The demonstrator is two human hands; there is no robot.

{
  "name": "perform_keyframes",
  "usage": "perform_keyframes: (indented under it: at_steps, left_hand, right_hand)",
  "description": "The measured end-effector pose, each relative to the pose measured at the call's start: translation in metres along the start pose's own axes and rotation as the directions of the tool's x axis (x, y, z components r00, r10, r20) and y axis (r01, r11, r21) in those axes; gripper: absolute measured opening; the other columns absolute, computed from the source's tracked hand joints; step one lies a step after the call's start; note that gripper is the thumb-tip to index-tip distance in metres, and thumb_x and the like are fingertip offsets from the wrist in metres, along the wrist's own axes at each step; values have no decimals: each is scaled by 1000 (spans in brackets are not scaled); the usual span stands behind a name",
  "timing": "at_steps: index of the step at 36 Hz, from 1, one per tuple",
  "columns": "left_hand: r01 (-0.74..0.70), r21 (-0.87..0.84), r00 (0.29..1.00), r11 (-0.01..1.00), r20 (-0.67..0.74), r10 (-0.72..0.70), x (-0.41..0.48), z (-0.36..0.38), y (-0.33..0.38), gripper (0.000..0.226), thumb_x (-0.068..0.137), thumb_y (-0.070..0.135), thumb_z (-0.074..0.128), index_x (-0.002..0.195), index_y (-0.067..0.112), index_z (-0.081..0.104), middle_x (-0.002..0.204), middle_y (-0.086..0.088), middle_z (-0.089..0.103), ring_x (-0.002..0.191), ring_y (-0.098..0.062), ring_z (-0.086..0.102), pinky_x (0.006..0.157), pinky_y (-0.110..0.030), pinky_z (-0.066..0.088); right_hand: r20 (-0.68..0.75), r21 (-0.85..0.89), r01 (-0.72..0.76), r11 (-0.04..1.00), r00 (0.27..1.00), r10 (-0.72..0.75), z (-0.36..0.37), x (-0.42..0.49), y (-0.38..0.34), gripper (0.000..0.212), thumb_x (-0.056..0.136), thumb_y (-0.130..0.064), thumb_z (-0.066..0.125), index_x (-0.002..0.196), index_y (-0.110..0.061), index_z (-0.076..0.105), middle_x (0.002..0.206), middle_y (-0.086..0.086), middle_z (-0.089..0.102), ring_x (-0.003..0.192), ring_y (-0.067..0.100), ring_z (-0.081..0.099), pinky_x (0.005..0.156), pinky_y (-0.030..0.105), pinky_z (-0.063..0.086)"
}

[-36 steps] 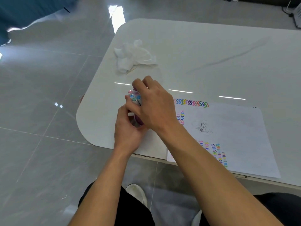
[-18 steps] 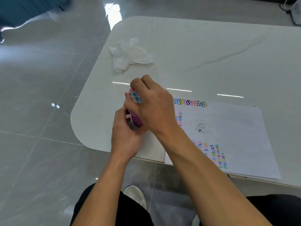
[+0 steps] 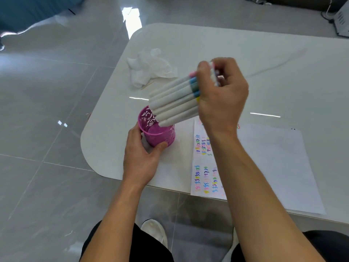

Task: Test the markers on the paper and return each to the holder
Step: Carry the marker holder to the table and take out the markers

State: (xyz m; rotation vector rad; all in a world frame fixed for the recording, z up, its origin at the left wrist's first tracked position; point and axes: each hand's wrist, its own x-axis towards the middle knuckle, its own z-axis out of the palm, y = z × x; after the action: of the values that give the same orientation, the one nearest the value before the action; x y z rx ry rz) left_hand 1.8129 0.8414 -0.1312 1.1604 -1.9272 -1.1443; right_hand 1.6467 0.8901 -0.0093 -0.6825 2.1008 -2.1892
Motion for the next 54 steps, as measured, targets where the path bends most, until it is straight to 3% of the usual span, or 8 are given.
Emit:
perform_keyframes:
  at_steps: [4,9,15,23,31,34,44,54]
  left_hand:
    - [-3,9,1000,1000,-2,3,4,0,0,75,78,26,84,142,30,45,135,14,56,124,0,51,86,6,34]
    - [6,4,1000,1000,-13,-6,8,-1,3,79,81,24,82,146,34,38,139,16,54,123,6,47,87,3,35]
    - [27,13,999,1000,-29,-26,10,1,5,80,82,26,81,148,35,36,140,16,54,120,11,45,82,9,32]
    - [35,9,998,999,-54,-34,12,-2,7,78,83,24,80,148,33,37,140,16,53,126,3,47,90,-2,34]
    - [40,5,996,999,-77,-39,12,-2,10,85,86,20,77,153,33,27,144,15,50,125,7,45,89,-2,33]
    - [44,11,994,999,-98,-42,12,-2,9,84,87,17,75,154,31,27,143,15,50,121,10,44,86,5,31]
    - [58,-3,995,998,-81,-58,13,-4,14,81,91,17,72,155,28,24,150,8,42,137,-9,41,114,-36,37]
    - [40,-15,994,999,-106,-42,13,-3,17,91,83,25,81,154,28,25,150,8,43,138,-9,42,113,-39,41]
  right_hand:
    - [-104,24,-158,987,982,160,-20,13,19,19,91,-25,68,72,-22,64,80,8,77,70,11,61,74,38,55]
    - [-169,-28,-316,948,936,307,-37,7,52,23,87,-28,68,65,-27,68,90,15,75,75,16,59,83,49,56]
    - [-181,-59,-418,907,898,402,-26,-6,76,23,88,-28,67,66,-27,68,90,10,76,77,19,62,83,45,57]
    - [-144,-108,-406,908,910,390,-16,-13,84,24,94,-24,66,70,-24,64,69,-12,57,64,4,48,63,15,42]
    - [-107,-163,-392,905,919,379,-16,-24,83,24,96,-27,64,88,-4,67,92,16,69,81,27,59,78,42,50]
    - [-98,-166,-378,911,926,366,-10,-22,81,27,95,-28,65,86,-2,65,91,19,66,73,19,52,75,40,48]
    - [-51,-304,-329,894,943,330,-5,-28,89,26,99,-31,59,93,-6,59,89,16,64,83,32,59,76,48,52]
    - [2,-499,-154,853,984,178,-8,-38,97,18,106,-35,51,102,-18,53,97,0,59,80,15,48,62,29,30]
